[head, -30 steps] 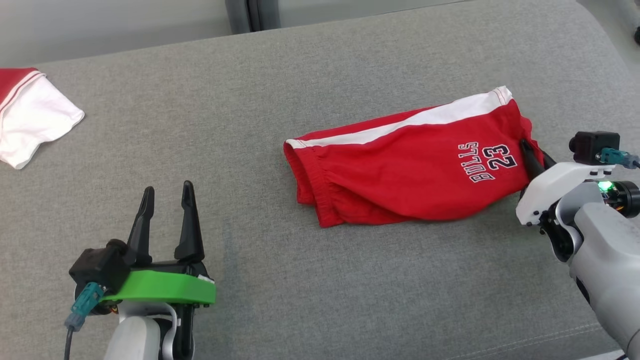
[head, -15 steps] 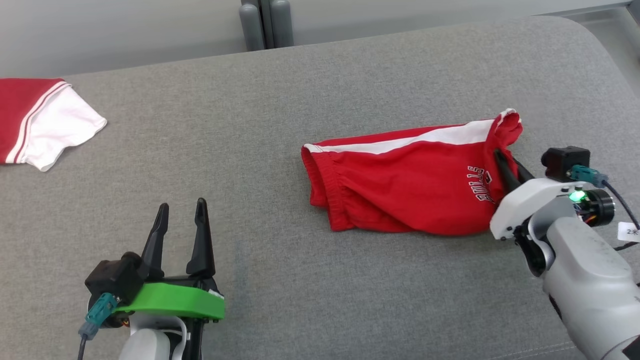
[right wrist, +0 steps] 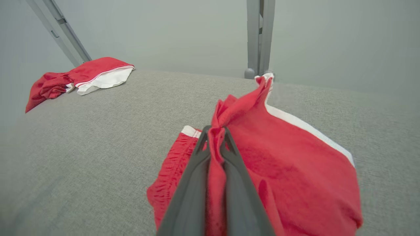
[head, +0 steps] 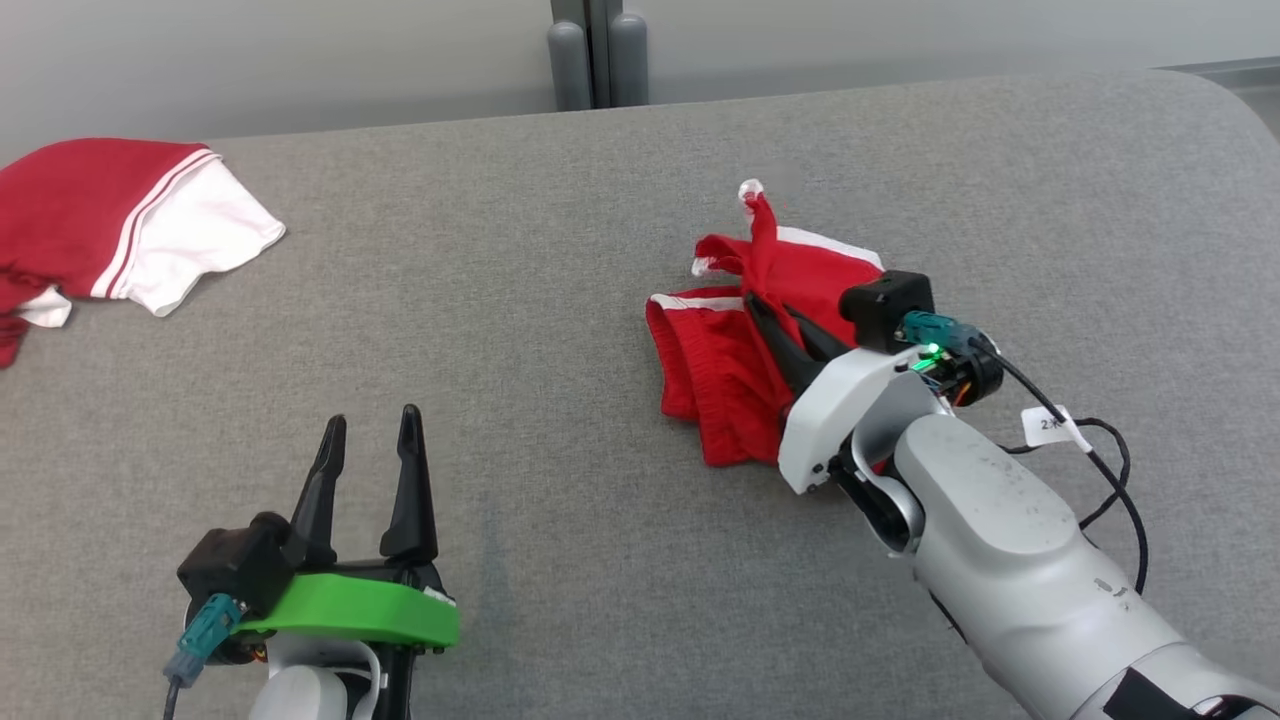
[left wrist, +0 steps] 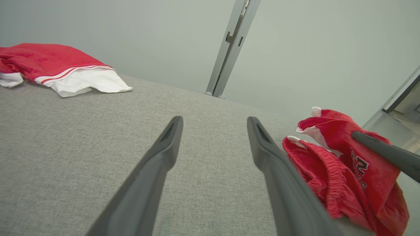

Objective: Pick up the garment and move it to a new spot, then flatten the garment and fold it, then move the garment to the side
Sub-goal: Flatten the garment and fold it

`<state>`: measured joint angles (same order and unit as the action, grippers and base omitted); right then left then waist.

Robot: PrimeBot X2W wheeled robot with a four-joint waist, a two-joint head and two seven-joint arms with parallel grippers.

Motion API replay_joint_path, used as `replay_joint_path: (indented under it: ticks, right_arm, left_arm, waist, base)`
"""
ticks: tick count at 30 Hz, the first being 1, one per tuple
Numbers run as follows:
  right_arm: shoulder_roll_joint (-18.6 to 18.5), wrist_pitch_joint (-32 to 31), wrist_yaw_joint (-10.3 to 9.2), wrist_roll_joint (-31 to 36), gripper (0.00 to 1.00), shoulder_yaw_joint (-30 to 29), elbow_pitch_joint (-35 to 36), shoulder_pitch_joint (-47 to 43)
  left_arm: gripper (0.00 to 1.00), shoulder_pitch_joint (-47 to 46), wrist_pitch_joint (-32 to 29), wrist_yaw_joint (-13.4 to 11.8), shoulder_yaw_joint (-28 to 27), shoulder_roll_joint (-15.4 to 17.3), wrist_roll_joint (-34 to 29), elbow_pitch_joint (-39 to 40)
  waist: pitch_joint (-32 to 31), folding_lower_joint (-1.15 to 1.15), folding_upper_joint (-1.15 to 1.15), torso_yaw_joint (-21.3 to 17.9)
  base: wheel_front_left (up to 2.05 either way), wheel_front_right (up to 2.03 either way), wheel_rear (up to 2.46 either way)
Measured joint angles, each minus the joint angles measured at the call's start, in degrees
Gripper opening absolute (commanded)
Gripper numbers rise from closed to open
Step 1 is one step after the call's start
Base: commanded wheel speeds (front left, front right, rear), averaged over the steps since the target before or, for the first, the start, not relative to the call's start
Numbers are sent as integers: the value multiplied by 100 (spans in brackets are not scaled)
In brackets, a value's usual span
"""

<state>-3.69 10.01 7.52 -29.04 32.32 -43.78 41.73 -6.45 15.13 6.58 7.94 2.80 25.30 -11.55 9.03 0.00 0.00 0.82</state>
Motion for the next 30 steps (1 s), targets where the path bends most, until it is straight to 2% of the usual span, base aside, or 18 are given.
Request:
replay_joint_path:
  ticks: [13, 17, 18, 19, 25, 30]
  right_arm:
    - [74, -221, 0, -57, 2, 686, 49, 4]
    - [76, -246, 0, -65, 40, 921, 56, -2]
    - [79, -252, 0, -67, 61, 992, 78, -9]
    - [80, -252, 0, -76, 100, 1054, 105, -14]
    - [87, -127, 0, -125, 100, 1212, 326, -27]
    - [10, 80, 0, -52, 100, 906, 441, 94]
  left_arm:
    - [100, -8, -1, -11, -41, 0, 34, 37]
    - [100, -9, 0, -12, -44, 0, 37, 35]
    - [100, -9, 0, -12, -44, 0, 37, 34]
    - [100, -9, 0, -22, -43, 0, 37, 34]
    - [100, -9, 0, -29, -41, 0, 37, 30]
    - [100, -9, -1, -37, -37, 0, 37, 30]
  waist:
    - [111, 0, 0, 144]
    - [108, 0, 0, 117]
    - [103, 0, 0, 106]
    - [99, 0, 0, 94]
    - [66, 0, 0, 19]
    - [38, 0, 0, -30]
  base:
    - [0, 0, 0]
    - [0, 0, 0]
    - [0, 0, 0]
    - [0, 0, 0]
    - [0, 0, 0]
    - [0, 0, 0]
